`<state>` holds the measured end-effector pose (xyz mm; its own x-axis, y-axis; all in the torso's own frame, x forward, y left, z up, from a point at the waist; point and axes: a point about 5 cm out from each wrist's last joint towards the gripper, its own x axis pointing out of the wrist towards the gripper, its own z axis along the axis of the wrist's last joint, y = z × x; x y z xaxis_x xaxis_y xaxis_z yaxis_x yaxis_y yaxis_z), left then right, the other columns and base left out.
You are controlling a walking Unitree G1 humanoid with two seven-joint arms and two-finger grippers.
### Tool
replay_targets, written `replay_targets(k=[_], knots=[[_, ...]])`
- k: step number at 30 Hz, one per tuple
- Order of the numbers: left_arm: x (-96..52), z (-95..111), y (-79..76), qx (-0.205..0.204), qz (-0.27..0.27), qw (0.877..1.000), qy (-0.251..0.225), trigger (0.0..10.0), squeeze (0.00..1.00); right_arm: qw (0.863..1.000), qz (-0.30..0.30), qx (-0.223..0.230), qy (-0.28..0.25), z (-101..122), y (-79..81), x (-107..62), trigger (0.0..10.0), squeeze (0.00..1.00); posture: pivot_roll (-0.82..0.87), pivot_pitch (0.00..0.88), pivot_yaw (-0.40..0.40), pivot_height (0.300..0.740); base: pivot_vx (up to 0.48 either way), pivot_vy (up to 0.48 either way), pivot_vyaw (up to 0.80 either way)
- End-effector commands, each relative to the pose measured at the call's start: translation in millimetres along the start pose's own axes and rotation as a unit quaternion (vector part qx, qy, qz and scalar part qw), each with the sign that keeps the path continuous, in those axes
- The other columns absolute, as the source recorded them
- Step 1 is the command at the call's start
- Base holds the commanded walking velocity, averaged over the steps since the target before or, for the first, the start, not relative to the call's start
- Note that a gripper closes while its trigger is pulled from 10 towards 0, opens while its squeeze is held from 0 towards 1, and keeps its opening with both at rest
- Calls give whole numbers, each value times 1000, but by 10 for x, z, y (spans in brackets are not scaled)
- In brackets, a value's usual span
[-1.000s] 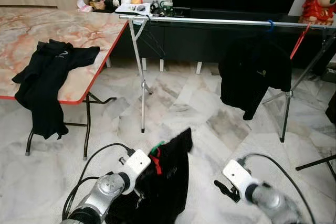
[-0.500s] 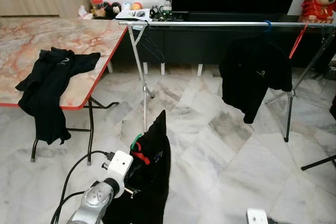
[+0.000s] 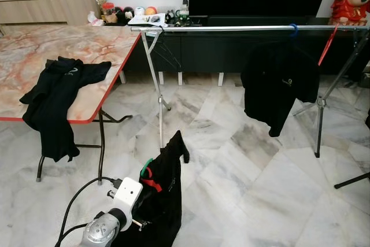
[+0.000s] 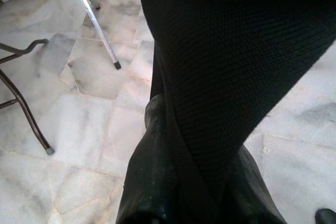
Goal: Hang hanger
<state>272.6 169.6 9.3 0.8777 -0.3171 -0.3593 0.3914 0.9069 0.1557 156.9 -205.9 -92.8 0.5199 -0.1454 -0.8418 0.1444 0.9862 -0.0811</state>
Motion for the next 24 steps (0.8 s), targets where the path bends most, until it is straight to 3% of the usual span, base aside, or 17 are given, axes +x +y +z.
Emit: replay_targets(k=[1, 24], knots=[[6, 86, 30, 13, -2, 1000, -17, 10000, 0, 1000, -4, 3, 10, -50, -12, -7, 10000, 0, 43, 0, 74, 740, 262, 0, 0], [36, 164, -37, 11, -16, 1000, -19, 10000, 0, 1000, -9, -8, 29, -111, -116, -19, 10000, 0, 49, 22, 63, 740, 331, 0, 0]])
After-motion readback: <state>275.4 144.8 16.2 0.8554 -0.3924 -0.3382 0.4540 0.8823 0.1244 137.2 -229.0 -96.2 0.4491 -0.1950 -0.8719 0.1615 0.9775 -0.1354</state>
